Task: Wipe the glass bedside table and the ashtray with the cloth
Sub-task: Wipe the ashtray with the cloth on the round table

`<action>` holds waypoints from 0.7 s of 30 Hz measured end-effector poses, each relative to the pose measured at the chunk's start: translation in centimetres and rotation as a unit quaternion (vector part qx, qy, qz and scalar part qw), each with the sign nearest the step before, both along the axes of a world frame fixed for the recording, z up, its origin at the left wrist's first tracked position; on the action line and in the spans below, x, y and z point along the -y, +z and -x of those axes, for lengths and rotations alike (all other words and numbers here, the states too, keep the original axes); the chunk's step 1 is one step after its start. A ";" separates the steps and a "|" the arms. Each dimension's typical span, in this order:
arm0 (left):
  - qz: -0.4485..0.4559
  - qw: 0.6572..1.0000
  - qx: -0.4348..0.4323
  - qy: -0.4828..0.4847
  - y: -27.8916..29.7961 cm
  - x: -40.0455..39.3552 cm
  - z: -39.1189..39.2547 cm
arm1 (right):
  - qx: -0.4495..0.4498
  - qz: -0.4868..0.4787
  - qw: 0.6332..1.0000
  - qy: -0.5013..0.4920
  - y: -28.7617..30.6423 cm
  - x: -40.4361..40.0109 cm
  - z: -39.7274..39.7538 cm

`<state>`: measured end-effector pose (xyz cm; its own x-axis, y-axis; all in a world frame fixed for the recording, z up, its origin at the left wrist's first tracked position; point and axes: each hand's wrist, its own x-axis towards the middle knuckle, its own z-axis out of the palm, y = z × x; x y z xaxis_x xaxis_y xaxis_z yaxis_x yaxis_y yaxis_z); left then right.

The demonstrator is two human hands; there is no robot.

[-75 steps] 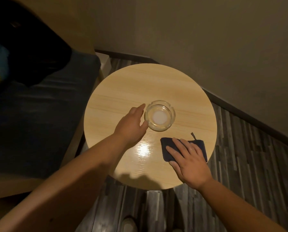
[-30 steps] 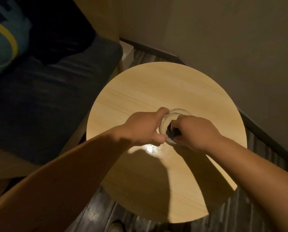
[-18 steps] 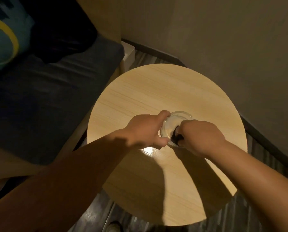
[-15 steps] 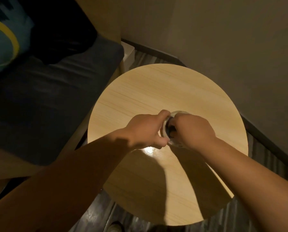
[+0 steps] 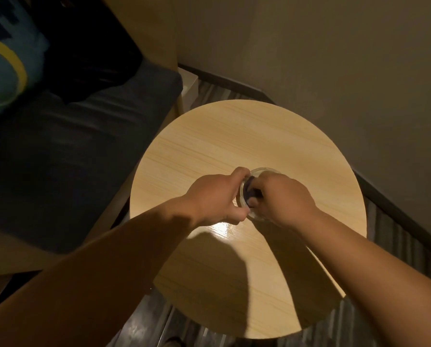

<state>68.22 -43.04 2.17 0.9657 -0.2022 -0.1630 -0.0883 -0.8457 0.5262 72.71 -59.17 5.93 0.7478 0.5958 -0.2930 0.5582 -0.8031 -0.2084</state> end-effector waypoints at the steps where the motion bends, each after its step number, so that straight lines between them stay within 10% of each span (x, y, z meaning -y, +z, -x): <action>1: 0.001 1.000 0.001 0.000 0.1 0.0 0.0 | 0.023 -0.018 0.999 -0.018 -0.3 -0.2 -0.2; 10: -0.018 0.999 0.024 0.039 -0.5 0.6 0.5 | 0.050 0.161 0.984 -0.053 0.4 1.0 -0.7; 17: -0.001 1.000 0.022 0.021 -0.5 0.3 0.4 | -0.059 0.047 0.997 0.035 0.4 0.5 0.4; 21: -0.001 0.999 0.027 0.030 -0.3 0.3 0.3 | 0.027 0.060 0.996 0.063 -0.6 0.1 -0.7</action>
<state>67.88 -43.35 1.86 0.9834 -0.1432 -0.1116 -0.0650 -0.8516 0.5201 73.44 -59.23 5.36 0.6858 0.6488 -0.3297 0.6639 -0.7433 -0.0819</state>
